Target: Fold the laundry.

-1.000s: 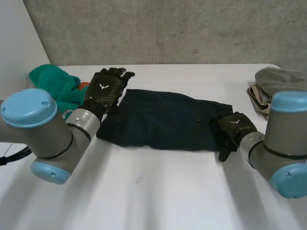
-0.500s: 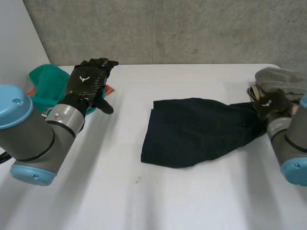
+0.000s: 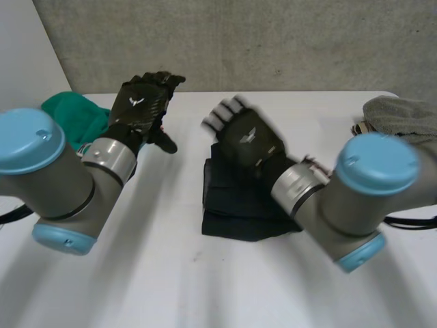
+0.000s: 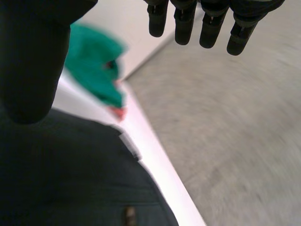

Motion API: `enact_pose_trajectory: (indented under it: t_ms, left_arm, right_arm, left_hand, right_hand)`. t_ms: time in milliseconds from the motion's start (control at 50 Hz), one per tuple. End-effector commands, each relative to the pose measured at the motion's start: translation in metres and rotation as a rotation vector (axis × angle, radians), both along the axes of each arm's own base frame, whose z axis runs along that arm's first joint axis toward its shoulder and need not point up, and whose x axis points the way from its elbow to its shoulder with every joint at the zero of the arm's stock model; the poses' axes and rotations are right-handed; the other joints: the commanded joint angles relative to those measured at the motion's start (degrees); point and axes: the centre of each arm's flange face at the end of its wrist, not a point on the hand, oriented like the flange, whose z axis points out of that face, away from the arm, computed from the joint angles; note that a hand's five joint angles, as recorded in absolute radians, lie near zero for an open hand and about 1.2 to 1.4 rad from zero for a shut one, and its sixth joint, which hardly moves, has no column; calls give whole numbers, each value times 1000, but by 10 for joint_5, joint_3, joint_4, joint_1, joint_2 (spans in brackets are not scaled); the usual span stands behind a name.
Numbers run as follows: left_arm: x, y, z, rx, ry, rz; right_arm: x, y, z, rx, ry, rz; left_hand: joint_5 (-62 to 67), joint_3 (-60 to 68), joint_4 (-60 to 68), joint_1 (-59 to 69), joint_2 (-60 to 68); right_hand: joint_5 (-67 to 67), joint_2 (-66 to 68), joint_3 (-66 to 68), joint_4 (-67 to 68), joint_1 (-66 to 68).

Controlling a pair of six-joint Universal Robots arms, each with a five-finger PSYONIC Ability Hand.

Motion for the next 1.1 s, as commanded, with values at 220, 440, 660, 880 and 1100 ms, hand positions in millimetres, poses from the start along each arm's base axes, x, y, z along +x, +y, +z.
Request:
enact_pose_trajectory:
  t_ms: [220, 440, 660, 880, 1100]
  left_arm:
    - [-105, 53, -34, 197, -130, -286]
    - [-100, 37, -102, 307, -408, -136]
    - [-83, 35, -93, 310, -504, -110]
    - [-71, 43, -13, 189, -293, -195]
    - [-39, 67, 60, 202, -94, -421]
  right_arm:
    - [-84, -73, -8, 570, -198, -419]
    - [-70, -78, -68, 761, -58, -296]
    - [-73, -77, -64, 559, 168, -392]
    - [-57, -37, -2, 243, 135, -365]
    - [-58, 48, -21, 106, 250, -283]
  left_hand:
    - [-28, -22, -19, -8, -19]
    - [-28, -22, -19, -8, -19]
    - [-28, -22, -19, -8, -19]
    - [-28, -22, -19, -8, -19]
    - [-28, -22, -19, -8, -19]
  right_hand:
    - [-29, -20, -18, -21, -26]
    - [-29, -20, -18, -21, -26]
    - [-29, -20, -18, -21, -26]
    - [-29, -20, -18, -21, -26]
    - [-29, -20, -18, -21, -26]
